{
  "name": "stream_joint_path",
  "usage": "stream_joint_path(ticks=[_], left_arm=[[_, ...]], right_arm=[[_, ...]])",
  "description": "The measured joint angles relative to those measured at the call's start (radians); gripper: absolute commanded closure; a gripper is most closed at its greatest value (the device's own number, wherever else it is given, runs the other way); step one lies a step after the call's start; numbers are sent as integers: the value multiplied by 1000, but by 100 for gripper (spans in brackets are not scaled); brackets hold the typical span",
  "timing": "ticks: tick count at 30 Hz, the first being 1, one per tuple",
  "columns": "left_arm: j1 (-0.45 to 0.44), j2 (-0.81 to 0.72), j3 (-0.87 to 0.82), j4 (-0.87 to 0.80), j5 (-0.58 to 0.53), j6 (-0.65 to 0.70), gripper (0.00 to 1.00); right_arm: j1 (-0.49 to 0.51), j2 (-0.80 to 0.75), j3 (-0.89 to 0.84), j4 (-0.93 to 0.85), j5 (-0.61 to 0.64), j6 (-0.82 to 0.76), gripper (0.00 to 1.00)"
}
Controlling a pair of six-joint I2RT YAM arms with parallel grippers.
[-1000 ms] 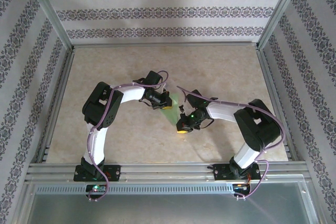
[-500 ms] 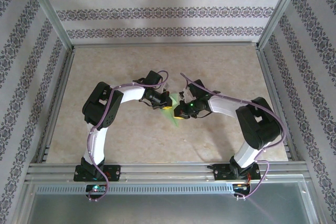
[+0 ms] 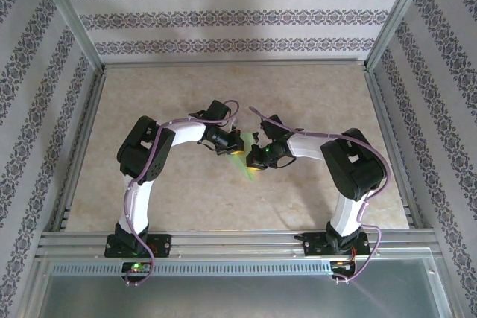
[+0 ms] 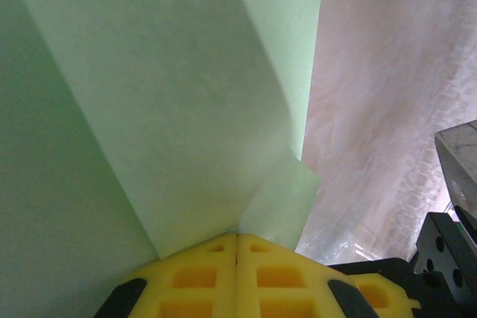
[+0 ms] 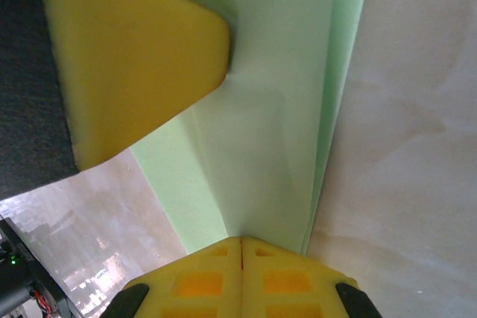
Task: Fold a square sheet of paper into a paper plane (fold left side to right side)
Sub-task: Fourth fold the wing at the center of the table.
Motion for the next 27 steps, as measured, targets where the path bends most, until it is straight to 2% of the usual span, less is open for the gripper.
stream_joint_path(ticks=[4, 11, 27], left_arm=[[0, 1, 2, -1, -5, 0, 88], [2, 16, 31, -26, -6, 4, 88], [48, 122, 215, -141, 34, 33, 88]], right_arm=[[6, 5, 13, -17, 14, -12, 100], [22, 21, 48, -62, 41, -46, 100], [26, 34, 56, -33, 52, -69, 100]])
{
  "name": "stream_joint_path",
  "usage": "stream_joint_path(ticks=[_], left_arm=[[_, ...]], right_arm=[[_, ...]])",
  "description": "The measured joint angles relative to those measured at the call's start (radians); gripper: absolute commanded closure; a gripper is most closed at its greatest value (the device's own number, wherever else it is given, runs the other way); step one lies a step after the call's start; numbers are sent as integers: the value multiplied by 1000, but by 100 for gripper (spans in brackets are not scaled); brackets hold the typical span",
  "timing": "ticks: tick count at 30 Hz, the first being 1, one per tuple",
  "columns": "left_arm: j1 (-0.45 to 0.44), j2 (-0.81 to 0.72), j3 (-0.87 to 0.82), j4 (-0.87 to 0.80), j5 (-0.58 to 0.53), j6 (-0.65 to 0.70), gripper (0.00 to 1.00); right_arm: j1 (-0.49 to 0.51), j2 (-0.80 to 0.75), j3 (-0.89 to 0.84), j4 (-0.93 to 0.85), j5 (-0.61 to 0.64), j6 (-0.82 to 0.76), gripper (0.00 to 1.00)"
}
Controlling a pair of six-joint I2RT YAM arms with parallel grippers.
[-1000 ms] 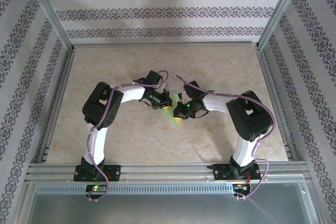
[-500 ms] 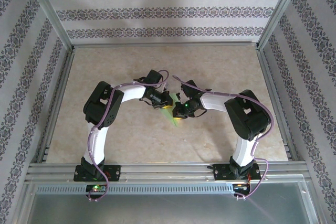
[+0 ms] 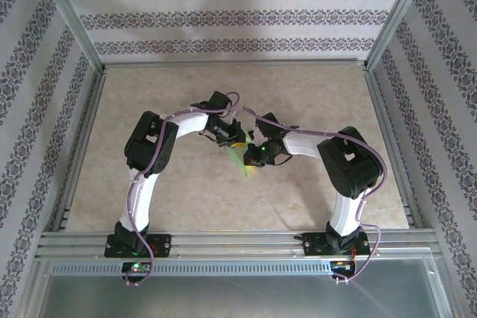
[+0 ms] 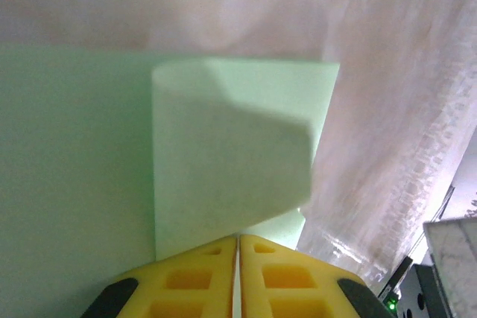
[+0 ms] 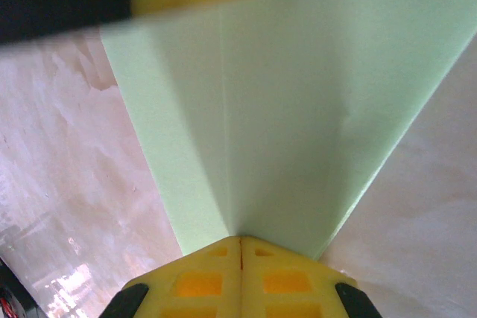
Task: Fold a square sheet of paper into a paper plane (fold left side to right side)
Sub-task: Fourth fold the wing at the center of the table.
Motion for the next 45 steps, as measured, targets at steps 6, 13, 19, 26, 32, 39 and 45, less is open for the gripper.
stream_joint_path(ticks=[6, 13, 19, 26, 32, 39, 45], left_arm=[[41, 49, 84, -6, -12, 5, 88], [91, 90, 170, -10, -67, 24, 89], [119, 80, 165, -6, -101, 52, 89], [126, -158, -66, 34, -139, 90, 92], [87, -315, -241, 183, -53, 58, 95], [-37, -209, -285, 311, -13, -18, 96], [-54, -111, -231, 320, 0, -39, 97]], right_arm=[[0, 0, -1, 2, 0, -10, 100], [-1, -7, -14, 10, -1, -24, 100], [-10, -31, -40, -6, -13, -43, 100], [-39, -38, -43, -54, -39, -88, 100], [-57, -38, -33, -97, -43, -115, 100], [-64, -38, -29, -119, -43, -131, 100], [-67, -38, -28, -125, -43, -131, 100]])
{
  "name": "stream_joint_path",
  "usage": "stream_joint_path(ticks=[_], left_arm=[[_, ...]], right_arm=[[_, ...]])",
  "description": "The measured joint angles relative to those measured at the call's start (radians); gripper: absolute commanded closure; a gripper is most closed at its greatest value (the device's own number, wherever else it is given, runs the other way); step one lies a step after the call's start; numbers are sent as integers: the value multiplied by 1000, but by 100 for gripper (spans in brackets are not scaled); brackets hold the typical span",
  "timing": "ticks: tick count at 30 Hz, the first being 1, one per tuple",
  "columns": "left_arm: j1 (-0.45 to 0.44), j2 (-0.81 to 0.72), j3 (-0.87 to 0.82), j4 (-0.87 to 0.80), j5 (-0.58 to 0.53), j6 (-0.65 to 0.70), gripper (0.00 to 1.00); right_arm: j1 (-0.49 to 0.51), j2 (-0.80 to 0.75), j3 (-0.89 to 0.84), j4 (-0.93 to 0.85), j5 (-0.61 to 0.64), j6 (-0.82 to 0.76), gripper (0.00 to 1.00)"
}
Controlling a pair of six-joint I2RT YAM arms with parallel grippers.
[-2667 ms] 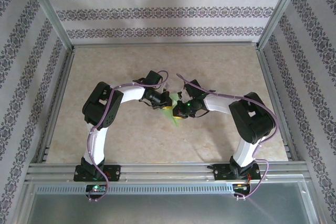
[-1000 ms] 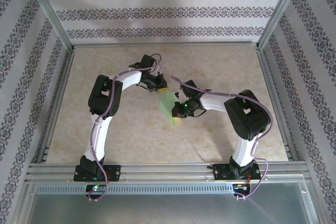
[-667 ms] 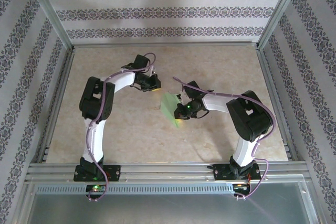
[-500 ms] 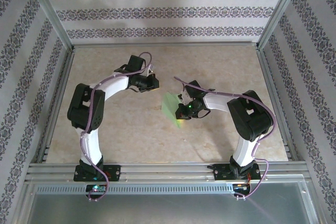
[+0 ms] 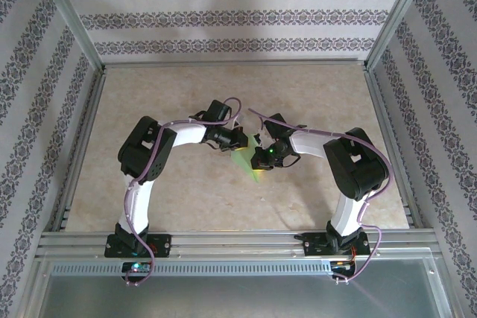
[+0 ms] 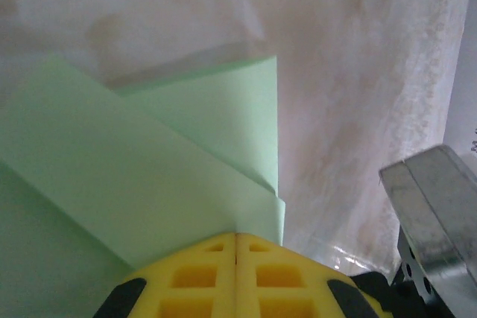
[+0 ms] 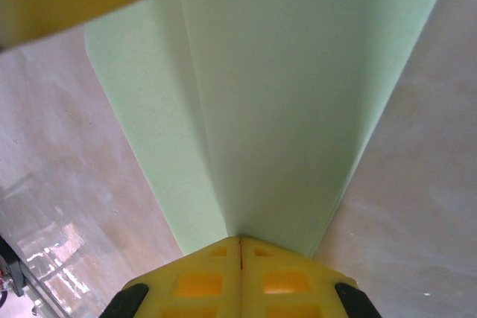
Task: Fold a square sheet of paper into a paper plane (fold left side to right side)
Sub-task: Fourth fold the wing at the center of the table.
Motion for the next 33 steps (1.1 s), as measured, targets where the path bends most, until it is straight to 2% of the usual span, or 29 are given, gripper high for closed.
stream_joint_path(ticks=[10, 19, 25, 33], left_arm=[[0, 30, 53, -16, -49, 20, 97], [1, 43, 53, -19, -45, 30, 98], [1, 42, 47, -8, -42, 30, 98], [1, 42, 43, -2, -41, 30, 98]], right_arm=[[-2, 1, 5, -14, 1, -16, 100], [-2, 0, 26, -53, 19, -14, 100], [-8, -63, 28, -31, -7, 79, 100], [14, -91, 31, 109, -28, 215, 100]])
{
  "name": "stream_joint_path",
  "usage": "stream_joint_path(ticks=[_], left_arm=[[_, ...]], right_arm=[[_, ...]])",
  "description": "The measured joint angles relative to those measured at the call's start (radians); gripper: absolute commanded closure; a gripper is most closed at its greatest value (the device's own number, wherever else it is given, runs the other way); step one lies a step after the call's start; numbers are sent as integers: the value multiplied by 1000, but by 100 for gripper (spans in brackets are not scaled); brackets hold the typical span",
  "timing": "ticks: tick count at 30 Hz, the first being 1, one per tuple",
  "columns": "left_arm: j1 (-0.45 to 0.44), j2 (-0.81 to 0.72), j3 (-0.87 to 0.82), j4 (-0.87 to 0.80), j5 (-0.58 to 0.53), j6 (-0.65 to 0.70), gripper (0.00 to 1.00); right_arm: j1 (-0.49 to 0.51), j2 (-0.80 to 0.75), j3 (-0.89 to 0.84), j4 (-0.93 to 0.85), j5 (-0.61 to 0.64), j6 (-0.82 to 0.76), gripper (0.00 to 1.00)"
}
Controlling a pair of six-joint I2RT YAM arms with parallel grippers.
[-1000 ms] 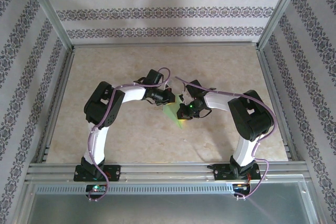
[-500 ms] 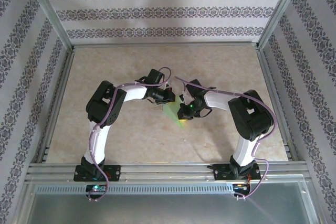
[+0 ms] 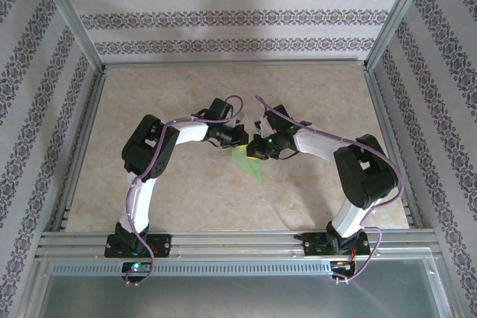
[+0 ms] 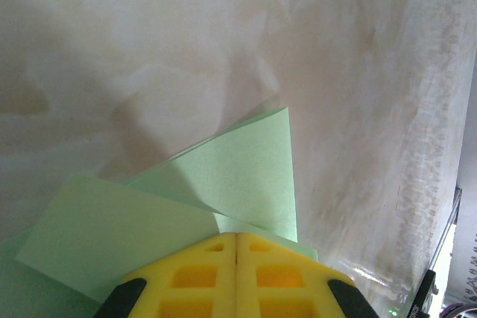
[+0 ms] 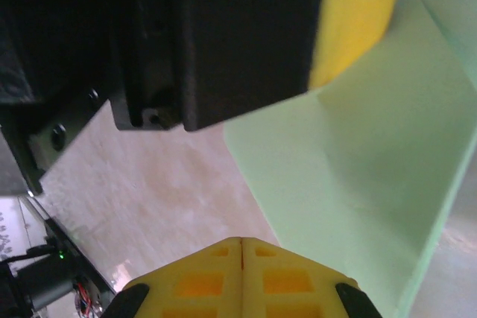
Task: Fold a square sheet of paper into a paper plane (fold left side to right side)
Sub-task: Fourth fold the wing at the center of the table.
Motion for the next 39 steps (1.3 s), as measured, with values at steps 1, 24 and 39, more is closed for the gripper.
stream_joint_path(ticks=[1, 24, 39], left_arm=[[0, 0, 0, 0, 0, 0, 98], [0, -3, -3, 0, -1, 5, 98], [-2, -3, -6, -12, 21, 6, 99]], right_arm=[[1, 6, -2, 18, 3, 10, 100], [40, 138, 10, 73, 111, 47, 100], [44, 59, -109, 117, 91, 26, 100]])
